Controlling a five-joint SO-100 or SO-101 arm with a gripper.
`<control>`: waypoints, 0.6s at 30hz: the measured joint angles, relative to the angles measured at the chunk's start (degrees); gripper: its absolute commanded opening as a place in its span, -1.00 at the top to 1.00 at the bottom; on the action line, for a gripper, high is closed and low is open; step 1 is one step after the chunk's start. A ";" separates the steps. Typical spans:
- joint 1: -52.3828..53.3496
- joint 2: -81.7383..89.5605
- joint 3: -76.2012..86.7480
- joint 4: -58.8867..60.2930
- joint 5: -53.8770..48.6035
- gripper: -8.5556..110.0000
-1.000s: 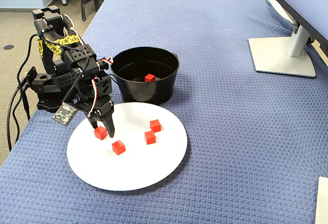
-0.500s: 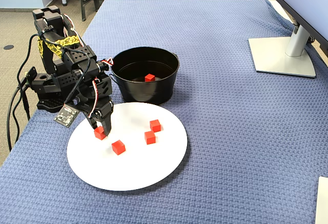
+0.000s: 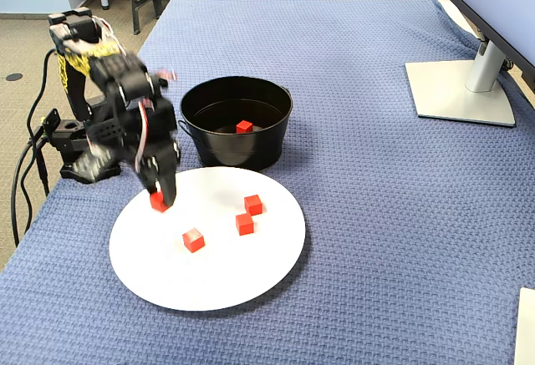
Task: Pick up the red cubes from the white plate and place them in the black recipient
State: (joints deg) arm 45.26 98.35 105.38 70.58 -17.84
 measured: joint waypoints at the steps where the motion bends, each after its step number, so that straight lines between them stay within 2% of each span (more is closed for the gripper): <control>1: -1.05 1.85 -2.02 1.93 1.41 0.86; 6: -9.40 8.88 -11.43 8.26 9.05 0.86; 12: -26.72 11.34 -15.03 8.44 16.70 0.83; 14: -33.57 11.34 -15.03 8.44 17.49 0.36; 15: -37.27 11.34 -15.03 8.44 17.49 0.25; 18: -46.32 11.43 -15.03 8.44 16.44 0.20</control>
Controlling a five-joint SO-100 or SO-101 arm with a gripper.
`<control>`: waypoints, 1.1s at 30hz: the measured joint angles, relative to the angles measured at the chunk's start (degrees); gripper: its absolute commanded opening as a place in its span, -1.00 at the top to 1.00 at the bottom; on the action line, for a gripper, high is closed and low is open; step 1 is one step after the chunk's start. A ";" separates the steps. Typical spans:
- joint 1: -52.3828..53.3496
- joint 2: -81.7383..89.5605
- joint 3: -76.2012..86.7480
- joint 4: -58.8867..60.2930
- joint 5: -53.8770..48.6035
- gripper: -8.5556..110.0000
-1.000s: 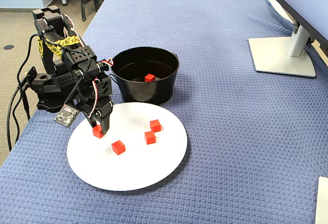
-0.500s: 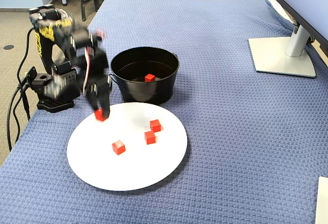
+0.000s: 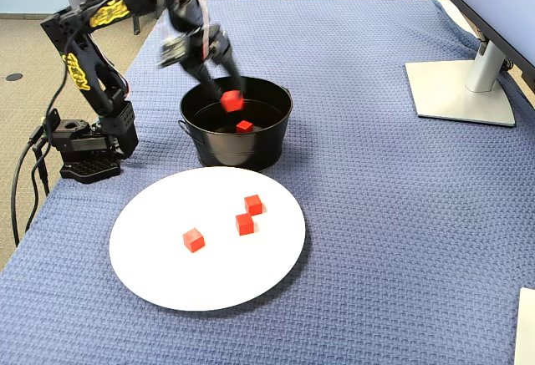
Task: Pick up the red cubes from the white plate and place them in the black recipient
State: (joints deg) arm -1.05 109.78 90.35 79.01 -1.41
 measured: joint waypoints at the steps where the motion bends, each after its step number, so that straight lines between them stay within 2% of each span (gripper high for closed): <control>1: -0.88 0.00 0.00 0.00 -0.44 0.21; 4: 1.85 0.35 0.00 0.00 -2.29 0.25; 6: 5.89 0.35 0.00 0.00 -5.10 0.36; 8: 12.30 0.44 1.23 -0.18 -7.03 0.51; 12: 27.16 -0.18 8.17 -5.54 -11.34 0.62; 15: 37.00 -3.78 13.54 -11.69 -15.73 0.67; 17: 41.13 -7.56 14.59 -15.29 -16.96 0.63; 23: 46.23 -20.74 11.69 -17.84 -12.57 0.53; 33: 47.37 -32.96 3.87 -17.75 -4.13 0.52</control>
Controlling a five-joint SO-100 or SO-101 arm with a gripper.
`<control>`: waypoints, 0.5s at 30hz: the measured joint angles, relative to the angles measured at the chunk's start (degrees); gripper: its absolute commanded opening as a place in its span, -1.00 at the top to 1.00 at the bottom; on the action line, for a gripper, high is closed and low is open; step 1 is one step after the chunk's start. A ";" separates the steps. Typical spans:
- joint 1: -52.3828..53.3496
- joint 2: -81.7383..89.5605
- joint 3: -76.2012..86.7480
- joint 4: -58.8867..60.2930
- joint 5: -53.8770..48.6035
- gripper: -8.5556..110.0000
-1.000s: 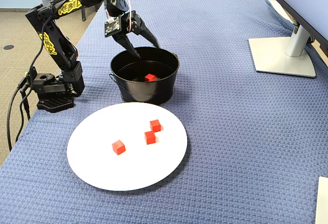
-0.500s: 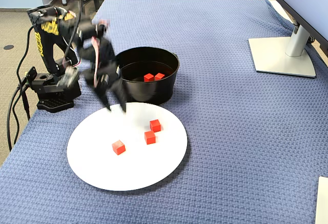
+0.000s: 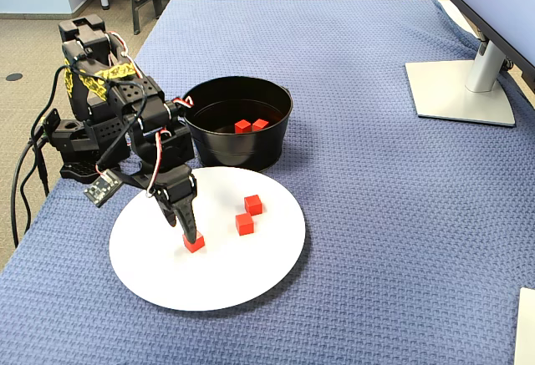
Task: Pick up the red cubes from the white plate and place them in the black recipient
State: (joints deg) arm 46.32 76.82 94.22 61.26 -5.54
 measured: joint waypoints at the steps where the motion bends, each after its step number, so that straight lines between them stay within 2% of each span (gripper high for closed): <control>1: 0.00 -0.79 -1.05 0.00 0.35 0.52; 15: 0.00 -9.67 -10.90 2.11 1.58 0.55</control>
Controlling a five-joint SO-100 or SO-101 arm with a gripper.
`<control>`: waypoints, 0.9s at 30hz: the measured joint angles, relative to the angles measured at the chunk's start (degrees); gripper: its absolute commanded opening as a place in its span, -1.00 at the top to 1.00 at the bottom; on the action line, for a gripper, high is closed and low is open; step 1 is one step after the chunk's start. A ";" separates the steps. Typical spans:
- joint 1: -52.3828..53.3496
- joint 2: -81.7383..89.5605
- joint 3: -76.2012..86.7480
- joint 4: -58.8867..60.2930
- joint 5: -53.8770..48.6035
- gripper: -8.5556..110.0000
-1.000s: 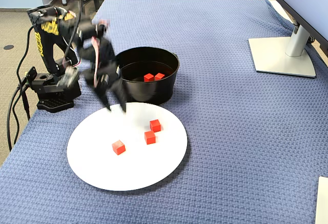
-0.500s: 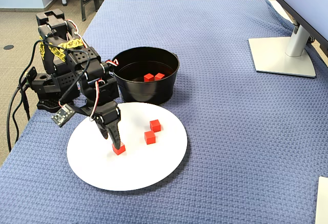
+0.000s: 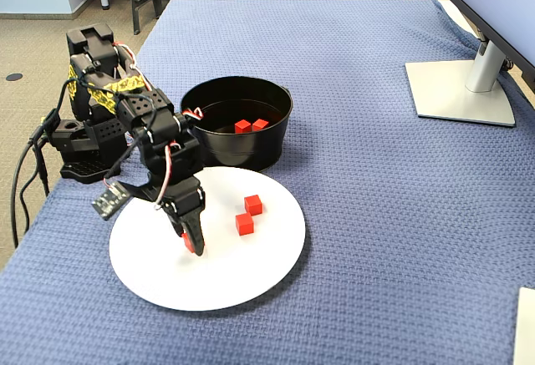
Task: Pick up the red cubes from the white plate and place them in the black recipient
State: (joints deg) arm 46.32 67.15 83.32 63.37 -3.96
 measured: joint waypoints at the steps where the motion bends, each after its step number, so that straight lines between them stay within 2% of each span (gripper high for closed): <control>1: 0.00 -0.26 -0.26 0.00 -0.18 0.55; 9: -2.46 -2.11 -1.23 0.00 -2.81 0.56; 15: -3.08 -2.11 -1.23 0.00 -3.69 0.86; 23: -2.99 -1.49 -1.23 0.18 -3.69 0.86; 27: -1.23 6.33 -1.23 1.58 -3.60 0.86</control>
State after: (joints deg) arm 45.09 73.48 82.09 64.95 -7.56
